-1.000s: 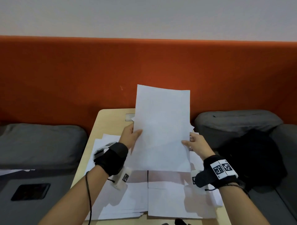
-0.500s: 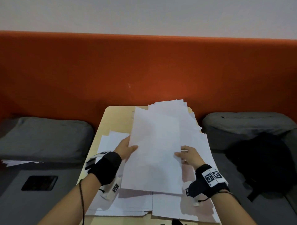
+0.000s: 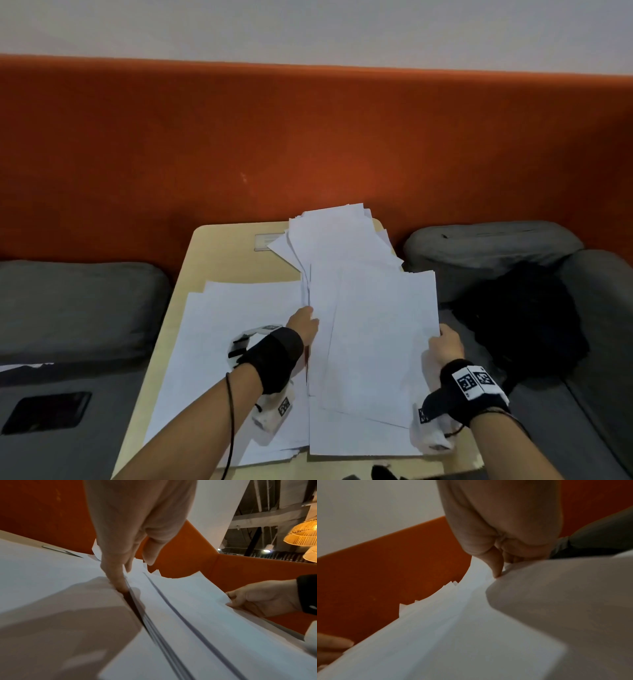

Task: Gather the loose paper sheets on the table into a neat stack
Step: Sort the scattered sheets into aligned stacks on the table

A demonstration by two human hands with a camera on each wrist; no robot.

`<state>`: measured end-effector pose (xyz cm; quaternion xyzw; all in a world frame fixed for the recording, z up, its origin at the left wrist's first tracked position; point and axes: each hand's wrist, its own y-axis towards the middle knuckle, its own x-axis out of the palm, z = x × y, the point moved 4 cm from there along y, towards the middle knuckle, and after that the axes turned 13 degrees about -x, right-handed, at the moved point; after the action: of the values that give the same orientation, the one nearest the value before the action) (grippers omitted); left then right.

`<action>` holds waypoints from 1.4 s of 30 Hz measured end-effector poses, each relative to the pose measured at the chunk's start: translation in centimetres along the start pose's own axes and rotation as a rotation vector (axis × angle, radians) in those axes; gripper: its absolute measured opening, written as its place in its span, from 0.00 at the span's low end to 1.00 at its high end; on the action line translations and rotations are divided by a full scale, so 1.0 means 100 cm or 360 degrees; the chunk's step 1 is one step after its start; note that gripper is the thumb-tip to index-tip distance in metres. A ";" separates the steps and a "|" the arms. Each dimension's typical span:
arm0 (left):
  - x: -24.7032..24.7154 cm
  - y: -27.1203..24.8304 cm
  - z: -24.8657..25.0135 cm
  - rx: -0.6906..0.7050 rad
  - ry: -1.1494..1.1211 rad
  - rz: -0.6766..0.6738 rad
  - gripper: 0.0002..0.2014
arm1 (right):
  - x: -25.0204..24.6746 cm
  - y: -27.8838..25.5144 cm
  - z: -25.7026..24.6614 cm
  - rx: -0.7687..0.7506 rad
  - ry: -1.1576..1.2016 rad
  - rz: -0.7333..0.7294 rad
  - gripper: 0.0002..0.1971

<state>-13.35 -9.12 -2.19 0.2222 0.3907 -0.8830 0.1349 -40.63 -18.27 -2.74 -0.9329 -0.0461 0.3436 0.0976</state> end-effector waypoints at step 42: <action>0.001 -0.021 0.028 0.0281 -0.0480 0.0104 0.16 | 0.004 -0.008 -0.007 0.0030 0.0253 0.0001 0.08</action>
<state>-15.12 -9.85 0.70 0.1109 0.2795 -0.9324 0.2006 -39.91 -17.52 -2.29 -0.9563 -0.0345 0.2689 0.1094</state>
